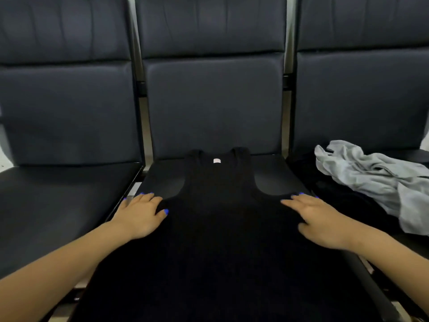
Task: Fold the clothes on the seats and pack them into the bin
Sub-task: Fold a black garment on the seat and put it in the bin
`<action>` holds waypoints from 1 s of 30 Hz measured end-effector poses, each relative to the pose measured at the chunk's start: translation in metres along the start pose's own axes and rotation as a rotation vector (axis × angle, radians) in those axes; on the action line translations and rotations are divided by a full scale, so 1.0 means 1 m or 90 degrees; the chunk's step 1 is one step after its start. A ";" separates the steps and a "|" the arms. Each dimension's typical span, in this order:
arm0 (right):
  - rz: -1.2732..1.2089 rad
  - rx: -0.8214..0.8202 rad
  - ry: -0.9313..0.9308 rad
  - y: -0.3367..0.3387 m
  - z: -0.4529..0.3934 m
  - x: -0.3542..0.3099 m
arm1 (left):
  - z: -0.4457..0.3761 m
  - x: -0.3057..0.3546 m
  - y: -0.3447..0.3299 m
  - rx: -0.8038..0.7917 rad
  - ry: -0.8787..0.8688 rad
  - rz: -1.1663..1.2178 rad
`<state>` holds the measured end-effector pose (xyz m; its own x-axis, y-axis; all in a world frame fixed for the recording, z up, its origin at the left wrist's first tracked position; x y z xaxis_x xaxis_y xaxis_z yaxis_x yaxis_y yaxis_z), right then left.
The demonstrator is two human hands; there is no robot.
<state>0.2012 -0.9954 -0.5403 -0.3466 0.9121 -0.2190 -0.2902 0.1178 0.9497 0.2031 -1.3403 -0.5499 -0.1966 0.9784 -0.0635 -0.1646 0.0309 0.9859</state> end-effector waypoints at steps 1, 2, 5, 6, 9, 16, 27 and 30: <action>-0.053 -0.002 0.006 0.002 -0.015 -0.007 | -0.011 0.004 0.003 0.005 -0.001 0.023; -0.135 0.003 0.014 0.003 -0.029 -0.014 | -0.023 0.008 0.004 0.009 0.000 0.056; -0.238 0.063 0.038 0.010 -0.077 -0.025 | -0.058 0.021 0.002 0.020 0.010 0.156; -0.221 0.093 0.022 0.013 -0.096 -0.021 | -0.072 0.026 0.000 0.028 0.008 0.173; -0.056 0.194 -0.069 0.030 -0.153 0.000 | -0.118 0.041 0.001 0.079 0.007 0.186; -0.303 0.295 -0.175 0.051 -0.273 0.044 | -0.219 0.047 0.019 0.208 0.018 0.262; -0.418 0.226 -0.208 0.059 -0.323 0.055 | -0.271 0.046 0.040 0.170 0.035 0.182; -0.504 0.264 -0.162 0.072 -0.309 0.047 | -0.263 0.030 0.052 0.212 0.054 0.306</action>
<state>-0.1113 -1.0652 -0.5511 0.0364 0.5588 -0.8285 0.0013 0.8290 0.5593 -0.0660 -1.3631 -0.5413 -0.2527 0.8795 0.4032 0.2715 -0.3355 0.9021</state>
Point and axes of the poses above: each hand's wrist, its own z-axis away from the middle knuckle, its own y-axis out of the back of the hand, x = y × z, the point moved 9 cm from there along -z, towards the middle knuckle, and after that the axes turned 5 degrees about y, right-handed, at the moved point
